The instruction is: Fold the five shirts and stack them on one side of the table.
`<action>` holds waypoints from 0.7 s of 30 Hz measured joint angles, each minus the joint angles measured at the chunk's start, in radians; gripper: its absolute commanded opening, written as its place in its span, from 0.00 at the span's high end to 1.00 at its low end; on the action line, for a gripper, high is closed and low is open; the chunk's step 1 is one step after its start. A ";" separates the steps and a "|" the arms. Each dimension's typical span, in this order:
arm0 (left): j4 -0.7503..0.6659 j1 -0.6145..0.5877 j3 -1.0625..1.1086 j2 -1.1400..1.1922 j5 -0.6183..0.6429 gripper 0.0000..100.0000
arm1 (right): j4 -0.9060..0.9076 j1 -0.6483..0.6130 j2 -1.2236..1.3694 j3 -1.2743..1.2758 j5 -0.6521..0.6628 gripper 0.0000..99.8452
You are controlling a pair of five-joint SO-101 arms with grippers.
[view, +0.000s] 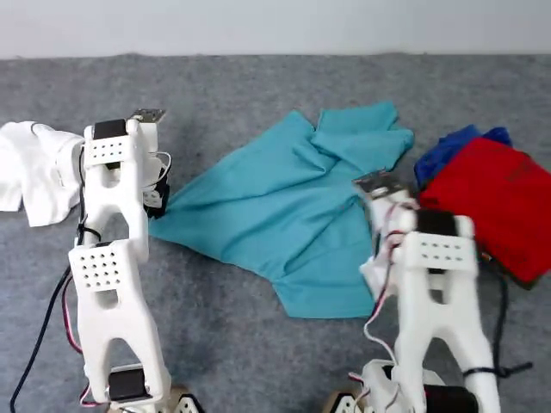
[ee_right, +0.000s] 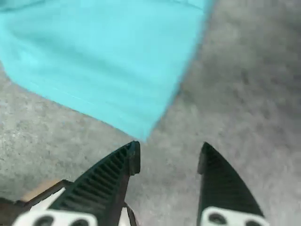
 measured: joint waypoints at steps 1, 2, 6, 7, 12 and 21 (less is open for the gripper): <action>0.000 0.000 0.000 0.000 0.000 0.98 | -0.021 -0.023 0.003 0.012 0.000 0.81; 0.000 0.000 0.000 0.000 0.000 0.98 | -0.041 -0.040 0.006 0.028 0.000 0.81; 0.000 0.000 0.000 0.000 0.000 0.98 | -0.143 -0.064 0.008 0.112 -0.002 0.81; 0.000 0.000 0.000 0.000 0.000 0.98 | -0.167 -0.064 0.008 0.135 -0.002 0.81; 0.000 0.000 0.000 0.000 0.000 0.98 | -0.275 -0.074 0.008 0.236 -0.002 0.82; 0.000 0.000 0.000 0.000 0.000 0.98 | -0.373 -0.072 0.006 0.362 -0.002 0.82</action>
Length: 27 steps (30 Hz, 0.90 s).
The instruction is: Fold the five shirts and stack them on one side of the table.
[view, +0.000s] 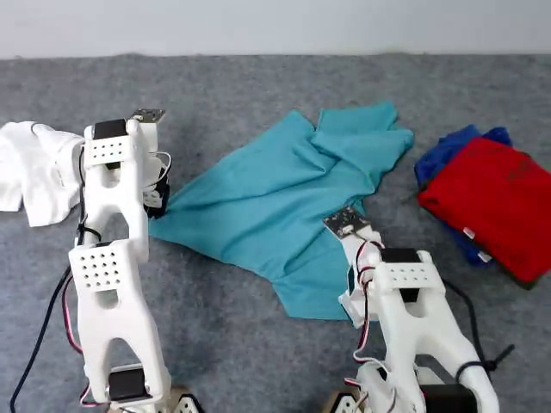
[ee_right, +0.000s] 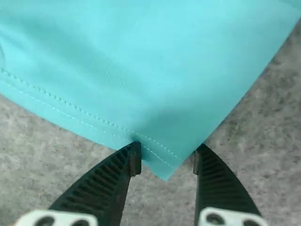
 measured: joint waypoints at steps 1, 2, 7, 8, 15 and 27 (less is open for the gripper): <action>0.000 0.000 0.000 0.000 0.000 0.98 | -0.005 -0.002 0.000 0.005 0.000 0.82; 0.000 0.000 0.000 0.000 0.000 0.98 | -0.006 -0.002 -0.008 0.011 0.000 0.82; 0.000 0.000 0.000 0.000 0.000 0.98 | -0.009 0.002 -0.014 0.017 0.002 0.91; 0.000 0.000 0.000 0.000 0.000 0.98 | -0.009 0.008 -0.015 0.017 0.002 0.95; 0.000 0.000 0.000 0.000 0.000 0.98 | -0.009 0.008 -0.005 0.015 0.000 0.99; 0.000 -0.002 0.008 -0.041 0.000 0.98 | 0.112 0.137 0.000 -0.393 0.002 0.99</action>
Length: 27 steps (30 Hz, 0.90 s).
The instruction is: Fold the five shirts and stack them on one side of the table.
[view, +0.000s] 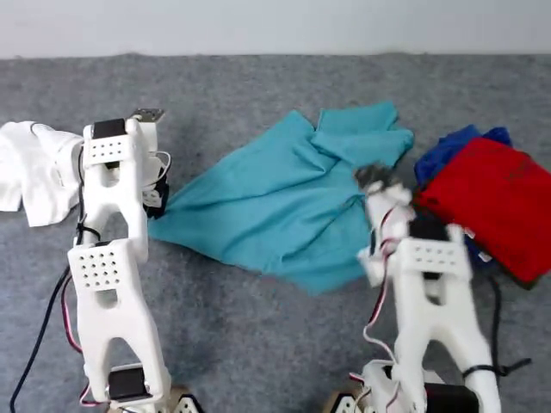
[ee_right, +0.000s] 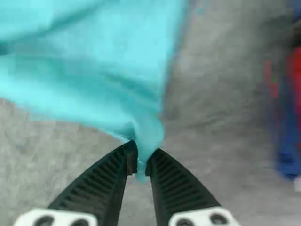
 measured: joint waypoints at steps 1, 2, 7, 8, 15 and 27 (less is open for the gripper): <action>0.000 0.002 0.017 -0.017 0.000 0.98 | 0.028 0.011 0.000 -0.063 0.000 0.99; 0.000 0.005 0.023 -0.031 0.002 0.98 | 0.055 0.021 0.000 -0.124 0.000 0.99; 0.003 0.015 0.106 -0.173 0.000 0.98 | 0.215 0.032 0.000 -0.341 0.000 0.99; 0.003 0.014 0.124 -0.216 0.002 0.98 | 0.245 0.032 0.000 -0.371 0.000 0.99; 0.008 0.044 0.331 -0.585 0.003 0.98 | 0.442 0.032 0.000 -0.608 0.000 0.99; -0.005 0.155 0.842 -0.720 0.003 0.90 | 0.568 0.032 -0.002 -0.646 0.002 0.99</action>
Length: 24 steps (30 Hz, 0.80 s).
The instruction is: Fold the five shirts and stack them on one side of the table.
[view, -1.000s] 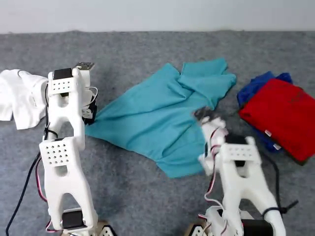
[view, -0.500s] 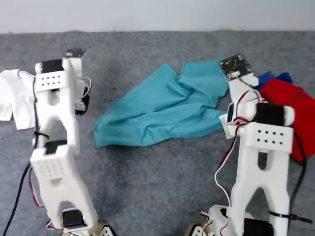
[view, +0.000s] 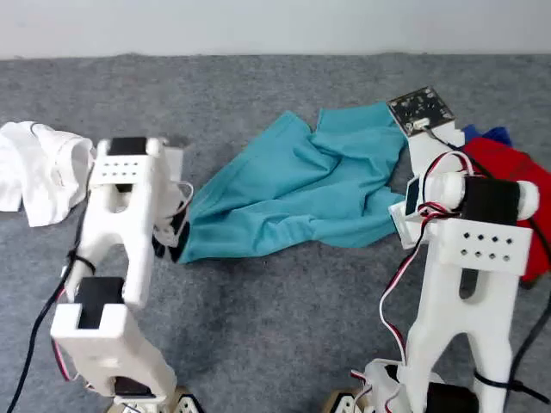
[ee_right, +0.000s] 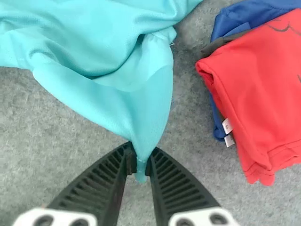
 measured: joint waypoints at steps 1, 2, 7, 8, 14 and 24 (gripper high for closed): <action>-0.008 0.002 0.003 0.006 0.000 0.90 | 0.000 0.000 -0.008 0.011 0.000 0.99; -0.011 0.005 0.006 0.008 0.000 0.89 | -0.003 0.000 -0.014 0.023 0.000 0.99; -0.058 0.055 0.015 0.028 -0.012 0.89 | -0.029 0.000 -0.051 0.095 0.000 0.99; -0.075 0.064 0.015 0.037 -0.014 0.88 | -0.037 0.000 -0.058 0.112 0.000 0.99; -0.138 0.087 0.017 0.132 -0.018 0.88 | -0.049 0.000 -0.114 0.178 0.037 0.99; -0.221 0.020 0.017 0.157 -0.023 0.88 | -0.049 0.000 -0.229 0.273 0.075 0.99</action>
